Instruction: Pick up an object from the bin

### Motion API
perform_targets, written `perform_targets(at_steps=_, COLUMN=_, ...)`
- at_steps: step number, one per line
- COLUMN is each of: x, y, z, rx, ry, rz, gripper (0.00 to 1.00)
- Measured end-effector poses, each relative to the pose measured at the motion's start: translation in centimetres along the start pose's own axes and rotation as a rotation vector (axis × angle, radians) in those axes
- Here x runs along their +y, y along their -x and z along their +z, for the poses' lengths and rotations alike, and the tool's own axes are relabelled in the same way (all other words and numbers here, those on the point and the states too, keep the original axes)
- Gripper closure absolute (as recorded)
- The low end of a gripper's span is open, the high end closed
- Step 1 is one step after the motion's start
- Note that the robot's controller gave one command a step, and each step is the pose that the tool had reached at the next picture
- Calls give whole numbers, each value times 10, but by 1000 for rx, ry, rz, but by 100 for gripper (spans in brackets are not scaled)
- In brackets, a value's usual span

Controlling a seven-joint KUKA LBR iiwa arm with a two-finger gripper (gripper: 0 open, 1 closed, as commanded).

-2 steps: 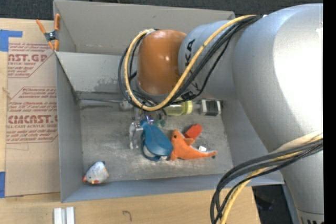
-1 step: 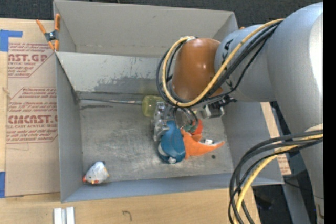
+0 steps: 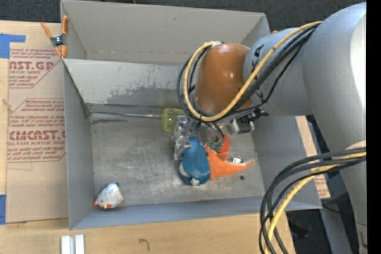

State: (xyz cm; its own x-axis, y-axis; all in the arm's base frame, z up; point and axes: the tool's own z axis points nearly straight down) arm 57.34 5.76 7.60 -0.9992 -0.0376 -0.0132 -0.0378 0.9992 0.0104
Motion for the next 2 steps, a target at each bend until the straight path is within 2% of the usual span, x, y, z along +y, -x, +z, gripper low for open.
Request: perform_targets(at_steps=2, x=-3, y=-3, z=-11, rx=10, ry=-8, rz=-2, gripper=100)
